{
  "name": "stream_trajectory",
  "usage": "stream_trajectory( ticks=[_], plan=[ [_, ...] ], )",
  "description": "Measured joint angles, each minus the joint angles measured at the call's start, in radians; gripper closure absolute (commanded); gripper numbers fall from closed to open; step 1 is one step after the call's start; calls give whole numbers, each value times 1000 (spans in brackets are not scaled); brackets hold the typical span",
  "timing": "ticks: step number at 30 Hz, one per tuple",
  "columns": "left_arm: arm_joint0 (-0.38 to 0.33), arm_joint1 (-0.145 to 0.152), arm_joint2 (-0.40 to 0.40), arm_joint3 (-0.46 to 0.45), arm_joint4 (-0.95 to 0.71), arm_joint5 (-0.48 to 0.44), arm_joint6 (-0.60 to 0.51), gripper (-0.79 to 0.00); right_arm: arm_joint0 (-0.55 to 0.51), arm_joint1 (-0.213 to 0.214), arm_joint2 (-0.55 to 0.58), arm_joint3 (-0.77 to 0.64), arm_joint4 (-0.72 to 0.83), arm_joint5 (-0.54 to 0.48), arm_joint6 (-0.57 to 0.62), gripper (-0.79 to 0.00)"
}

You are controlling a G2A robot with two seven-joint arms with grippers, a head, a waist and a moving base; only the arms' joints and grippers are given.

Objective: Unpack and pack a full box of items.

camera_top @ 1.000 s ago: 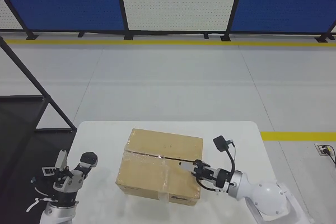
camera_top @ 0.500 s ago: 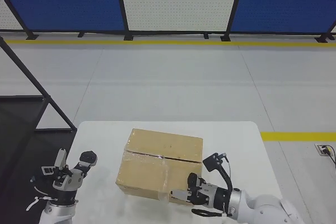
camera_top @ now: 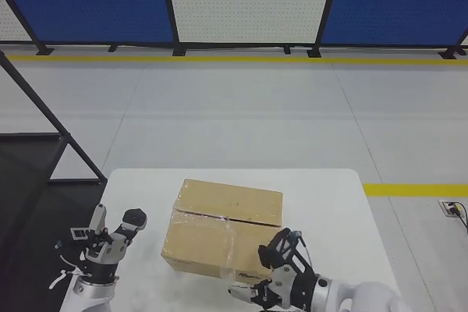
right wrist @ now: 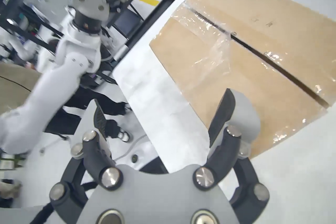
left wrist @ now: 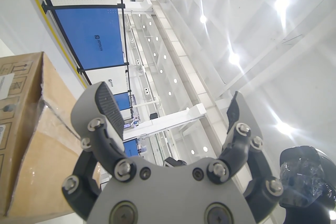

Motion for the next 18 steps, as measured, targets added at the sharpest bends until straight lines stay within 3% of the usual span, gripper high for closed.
stream_trajectory(
  ticks=[10, 12, 18],
  plan=[
    [-16, 1, 2, 2, 3, 15, 12, -785, -11, -10, -258, -107, -703, 55, 60, -785],
    [-19, 2, 0, 6, 2, 14, 15, -785, -11, -14, -286, -103, -767, 87, 64, -785],
    [-20, 2, 0, 8, 4, 9, 20, -785, -12, -14, -280, -103, -761, 89, 64, -785]
  ],
)
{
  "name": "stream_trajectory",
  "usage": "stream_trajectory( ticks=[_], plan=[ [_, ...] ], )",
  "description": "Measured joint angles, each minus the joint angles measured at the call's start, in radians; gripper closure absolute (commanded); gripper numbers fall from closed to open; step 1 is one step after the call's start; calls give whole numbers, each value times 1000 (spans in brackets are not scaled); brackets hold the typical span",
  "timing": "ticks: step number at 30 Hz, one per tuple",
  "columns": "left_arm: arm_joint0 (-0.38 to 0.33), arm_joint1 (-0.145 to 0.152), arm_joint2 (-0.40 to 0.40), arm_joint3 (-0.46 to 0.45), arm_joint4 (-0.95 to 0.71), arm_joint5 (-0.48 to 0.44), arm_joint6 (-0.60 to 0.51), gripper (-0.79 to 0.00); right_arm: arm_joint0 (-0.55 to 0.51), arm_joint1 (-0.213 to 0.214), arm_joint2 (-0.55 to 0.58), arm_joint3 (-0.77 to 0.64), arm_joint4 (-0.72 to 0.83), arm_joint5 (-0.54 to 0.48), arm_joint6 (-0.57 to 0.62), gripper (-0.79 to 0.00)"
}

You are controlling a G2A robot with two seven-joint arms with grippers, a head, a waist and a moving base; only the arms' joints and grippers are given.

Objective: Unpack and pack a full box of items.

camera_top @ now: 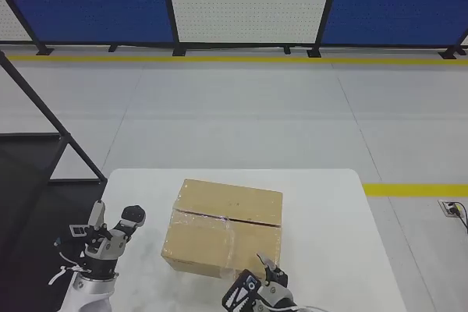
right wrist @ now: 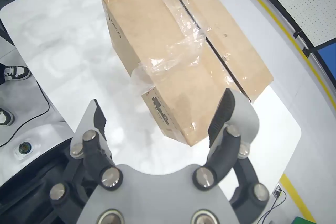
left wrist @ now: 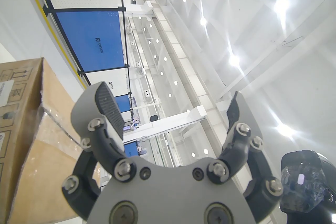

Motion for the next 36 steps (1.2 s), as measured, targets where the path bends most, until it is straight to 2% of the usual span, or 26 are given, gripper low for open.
stream_trajectory(
  ticks=[3, 5, 10, 17, 23, 29, 35, 36],
  plan=[
    [0, 0, 1, 3, -3, -2, -1, -785, -1, 1, -4, 1, -9, -9, -8, -785],
    [0, 1, 0, 6, -3, -2, -2, -785, -2, 2, -24, 5, -70, -53, -34, -785],
    [-3, 1, -1, 14, -7, 0, -3, -785, 8, -6, -160, 12, -401, -156, -54, -785],
    [-11, 2, 6, 17, -7, 3, -2, -785, 14, -43, -313, 79, -710, -138, -53, -785],
    [-9, 2, 8, 20, -7, 0, -3, -785, 31, -73, -362, 126, -806, -130, 14, -785],
    [-9, 3, 8, 25, -8, -1, -2, -785, 30, -72, -360, 125, -801, -130, 3, -785],
    [-14, 3, 16, 30, -11, -2, -4, -785, 19, -89, -350, 202, -849, -111, -30, -785],
    [-14, 3, 16, 31, -12, -3, -6, -785, 20, -96, -356, 217, -862, -104, -30, -739]
  ],
)
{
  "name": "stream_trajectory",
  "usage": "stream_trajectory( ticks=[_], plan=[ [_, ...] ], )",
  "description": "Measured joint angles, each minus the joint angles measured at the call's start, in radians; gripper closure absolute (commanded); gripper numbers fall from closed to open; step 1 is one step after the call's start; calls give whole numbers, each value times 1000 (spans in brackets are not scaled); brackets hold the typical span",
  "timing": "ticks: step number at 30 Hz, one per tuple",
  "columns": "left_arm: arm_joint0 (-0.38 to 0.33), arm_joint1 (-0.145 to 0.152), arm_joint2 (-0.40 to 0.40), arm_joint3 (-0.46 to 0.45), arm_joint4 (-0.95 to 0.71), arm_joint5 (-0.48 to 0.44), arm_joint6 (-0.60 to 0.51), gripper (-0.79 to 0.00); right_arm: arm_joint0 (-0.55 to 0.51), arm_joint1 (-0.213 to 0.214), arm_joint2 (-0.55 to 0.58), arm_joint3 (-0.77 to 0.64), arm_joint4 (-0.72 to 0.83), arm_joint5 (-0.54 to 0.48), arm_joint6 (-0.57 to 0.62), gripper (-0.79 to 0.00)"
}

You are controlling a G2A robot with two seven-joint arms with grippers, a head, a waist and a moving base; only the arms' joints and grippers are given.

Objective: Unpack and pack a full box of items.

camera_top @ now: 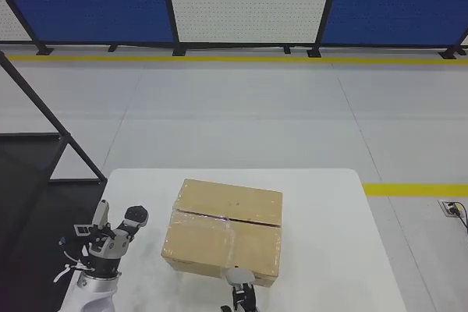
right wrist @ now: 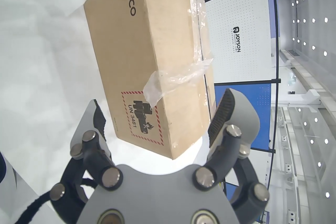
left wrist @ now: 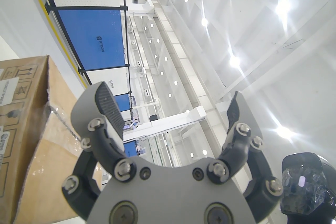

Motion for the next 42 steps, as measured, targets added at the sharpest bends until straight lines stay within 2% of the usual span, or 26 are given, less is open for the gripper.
stream_trajectory(
  ticks=[2, 3, 11, 13, 21, 26, 29, 37, 42],
  plan=[
    [2, 0, -1, 1, -1, -1, -1, -785, 3, -11, -9, 20, -22, 15, 0, -536],
    [3, 0, -2, 2, -1, -1, 0, -785, 4, -19, -13, 31, -37, 29, 1, -459],
    [7, 2, -6, 1, 1, 0, 0, -785, -5, -59, -19, 79, -90, 58, 4, -449],
    [7, 2, -5, -2, 1, 1, -1, -785, -4, -69, -17, 94, -88, 52, 4, -391],
    [8, 3, -8, -2, -3, -3, 2, -785, -10, -104, 7, 131, -99, 56, 13, -336],
    [9, 3, -8, -4, -5, -5, 2, -785, -21, -120, 19, 135, -118, 54, 17, -172],
    [9, 3, -7, -5, -5, -5, 1, -785, -32, -128, 29, 130, -128, 50, 15, -22],
    [9, 4, -4, -5, -2, -5, 1, -785, -74, -142, 62, 98, -132, 57, -32, 0],
    [9, 4, -2, -5, -4, -5, 2, -785, -116, -145, 117, 30, -36, 94, -108, 0]
  ],
)
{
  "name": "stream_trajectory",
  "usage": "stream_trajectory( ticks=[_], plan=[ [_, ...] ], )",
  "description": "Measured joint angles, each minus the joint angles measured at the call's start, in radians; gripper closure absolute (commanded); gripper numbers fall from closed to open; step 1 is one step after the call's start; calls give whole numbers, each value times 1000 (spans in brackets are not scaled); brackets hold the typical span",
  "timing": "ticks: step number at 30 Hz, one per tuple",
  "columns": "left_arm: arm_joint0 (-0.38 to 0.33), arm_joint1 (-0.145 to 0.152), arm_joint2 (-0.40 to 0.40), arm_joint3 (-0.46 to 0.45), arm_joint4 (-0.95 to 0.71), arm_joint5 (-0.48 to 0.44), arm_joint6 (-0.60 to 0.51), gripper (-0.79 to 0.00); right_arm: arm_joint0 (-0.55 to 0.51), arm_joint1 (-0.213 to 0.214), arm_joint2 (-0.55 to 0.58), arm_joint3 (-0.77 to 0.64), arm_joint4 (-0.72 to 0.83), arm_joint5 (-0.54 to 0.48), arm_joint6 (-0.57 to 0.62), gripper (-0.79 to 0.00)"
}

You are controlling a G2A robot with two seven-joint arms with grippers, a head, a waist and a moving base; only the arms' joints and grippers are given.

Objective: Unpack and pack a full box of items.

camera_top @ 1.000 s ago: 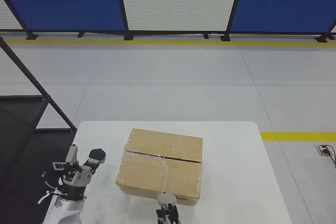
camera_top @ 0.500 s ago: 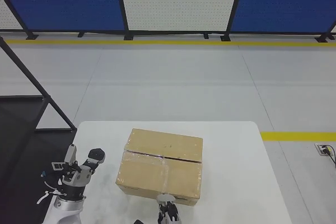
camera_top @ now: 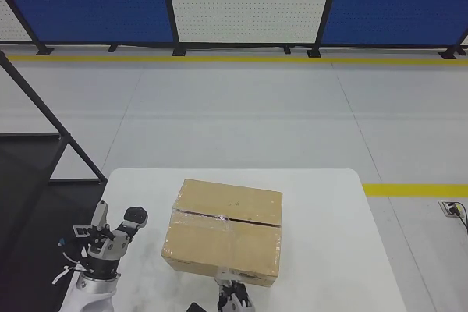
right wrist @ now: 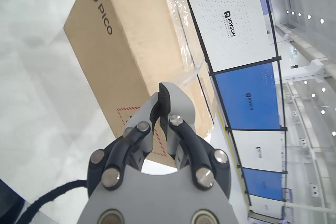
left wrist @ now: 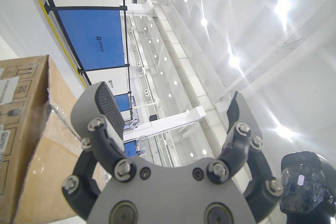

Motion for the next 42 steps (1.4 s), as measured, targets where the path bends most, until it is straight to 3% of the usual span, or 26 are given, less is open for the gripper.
stream_trajectory(
  ticks=[8, 20, 25, 34, 42],
  plan=[
    [5, 1, -3, 3, -9, -4, -3, -785, -24, -5, 87, -80, 108, -29, -45, 0],
    [10, 2, -14, 15, -26, -8, -11, -785, -24, -6, 93, -82, 114, -28, -49, 0],
    [5, 2, -7, 16, -26, -9, -17, -785, 1, -19, 156, -104, 227, -25, -44, 0],
    [15, 3, -20, 23, -43, -16, -24, -785, 95, -55, 260, -103, 546, -19, 75, 0],
    [11, 4, -20, 25, -45, -11, -28, -785, 121, -69, 328, -104, 629, 39, 117, 0]
  ],
)
